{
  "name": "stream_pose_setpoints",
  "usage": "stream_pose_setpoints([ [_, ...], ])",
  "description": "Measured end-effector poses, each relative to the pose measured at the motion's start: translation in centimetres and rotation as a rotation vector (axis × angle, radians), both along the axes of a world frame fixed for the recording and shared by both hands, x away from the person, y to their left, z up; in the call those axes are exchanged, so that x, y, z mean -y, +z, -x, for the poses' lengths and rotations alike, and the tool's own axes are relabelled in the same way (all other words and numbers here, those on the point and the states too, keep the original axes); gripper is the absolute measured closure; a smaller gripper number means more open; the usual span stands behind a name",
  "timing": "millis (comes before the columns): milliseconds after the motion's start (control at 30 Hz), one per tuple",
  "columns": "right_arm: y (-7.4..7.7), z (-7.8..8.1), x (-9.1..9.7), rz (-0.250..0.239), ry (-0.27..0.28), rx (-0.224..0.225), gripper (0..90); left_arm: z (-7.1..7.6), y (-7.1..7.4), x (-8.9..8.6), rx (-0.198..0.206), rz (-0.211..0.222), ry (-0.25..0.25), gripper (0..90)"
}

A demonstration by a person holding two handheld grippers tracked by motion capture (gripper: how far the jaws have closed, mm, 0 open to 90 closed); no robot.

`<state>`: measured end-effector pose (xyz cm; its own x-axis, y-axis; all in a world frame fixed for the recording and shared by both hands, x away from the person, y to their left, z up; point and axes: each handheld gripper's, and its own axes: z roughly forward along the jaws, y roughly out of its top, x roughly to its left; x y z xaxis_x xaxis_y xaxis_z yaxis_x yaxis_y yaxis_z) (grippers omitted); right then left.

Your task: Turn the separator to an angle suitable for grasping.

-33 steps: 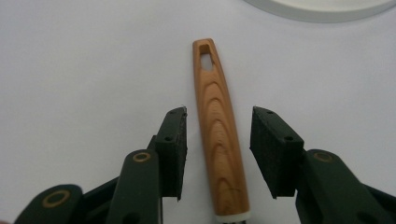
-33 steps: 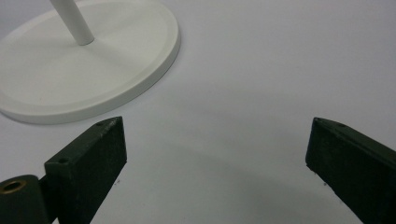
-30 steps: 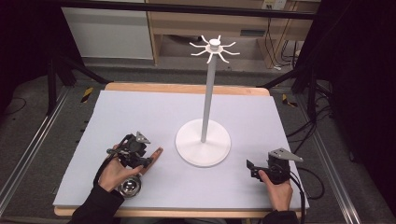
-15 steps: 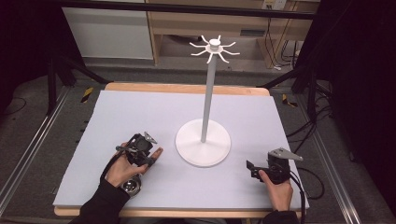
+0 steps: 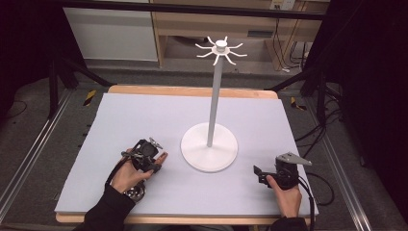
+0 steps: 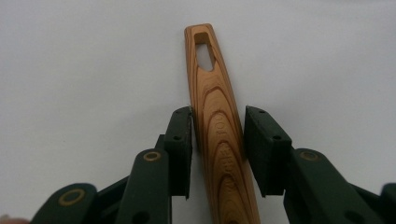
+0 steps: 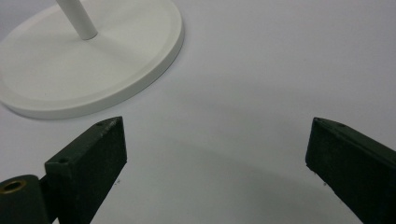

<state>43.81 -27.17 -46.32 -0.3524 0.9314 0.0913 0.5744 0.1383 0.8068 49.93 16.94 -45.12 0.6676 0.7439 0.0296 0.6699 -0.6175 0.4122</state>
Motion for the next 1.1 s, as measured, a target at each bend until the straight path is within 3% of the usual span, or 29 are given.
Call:
stream_pose_setpoints([
  [200,0.0,0.0,0.0,-0.004,0.000,-0.002,5.8,-0.1,0.0,0.0,-0.011,0.003,0.012,63.0],
  [433,0.0,-0.1,0.0,-0.005,0.001,-0.003,5.8,-0.3,0.1,0.2,-0.026,-0.006,0.060,66.6],
  [533,0.0,-0.1,0.0,-0.003,0.001,-0.003,5.8,-0.4,0.1,0.1,-0.027,0.010,0.064,67.3],
  [733,0.0,0.0,0.0,-0.005,-0.001,-0.006,5.8,-0.2,0.3,-0.5,-0.002,0.036,0.069,67.5],
  [1100,0.0,0.0,0.2,-0.004,-0.003,-0.002,5.8,1.2,3.4,-1.8,0.085,0.134,0.060,67.6],
])
